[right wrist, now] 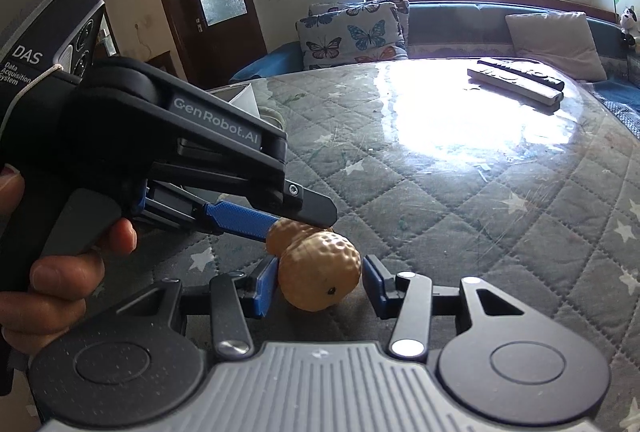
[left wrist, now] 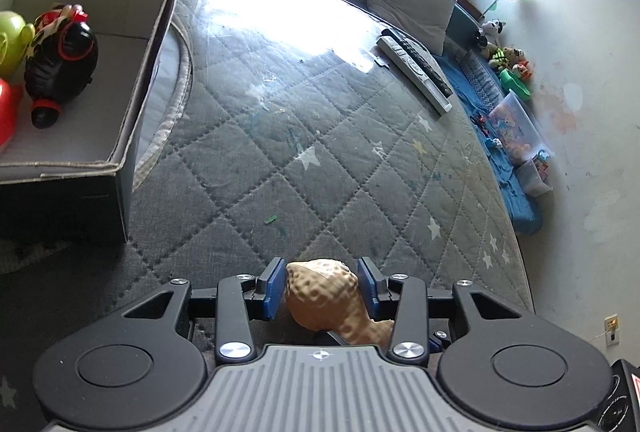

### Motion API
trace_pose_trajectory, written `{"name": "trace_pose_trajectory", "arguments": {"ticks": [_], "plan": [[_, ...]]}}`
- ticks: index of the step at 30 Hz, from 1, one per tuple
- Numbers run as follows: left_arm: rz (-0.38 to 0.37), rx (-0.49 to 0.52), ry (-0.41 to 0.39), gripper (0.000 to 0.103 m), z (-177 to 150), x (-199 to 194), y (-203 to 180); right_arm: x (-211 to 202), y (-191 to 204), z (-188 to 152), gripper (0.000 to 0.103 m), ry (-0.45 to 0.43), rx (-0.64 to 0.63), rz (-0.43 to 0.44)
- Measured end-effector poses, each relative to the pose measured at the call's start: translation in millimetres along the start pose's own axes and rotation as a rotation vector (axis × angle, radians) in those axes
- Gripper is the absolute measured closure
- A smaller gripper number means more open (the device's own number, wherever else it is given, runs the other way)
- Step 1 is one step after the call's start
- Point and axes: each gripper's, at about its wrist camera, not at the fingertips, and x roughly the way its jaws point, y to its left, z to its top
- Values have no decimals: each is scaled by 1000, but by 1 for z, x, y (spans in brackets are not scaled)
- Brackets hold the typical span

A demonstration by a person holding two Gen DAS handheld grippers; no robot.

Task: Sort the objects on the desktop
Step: 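Lift the peanut toy with the left gripper and carry it toward the box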

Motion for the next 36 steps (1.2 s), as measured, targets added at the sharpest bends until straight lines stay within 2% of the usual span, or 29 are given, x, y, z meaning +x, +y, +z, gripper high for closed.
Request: {"name": "trace_pose_trajectory", "arguments": {"ticks": [11,21,28,36], "plan": [[2,-63,7,60,-3,-9,7,-8,5,-3,56,-3,-16,9],[-3,-95,-9,61,-4,-19,12,-12,17,2,57,1,-84,9],[-27,-169,14,61,-9,-18,20,-15,23,1,57,20,-88,10],[-29,-150,3,62,-10,-14,19,-13,27,1,57,26,-93,-5]]}}
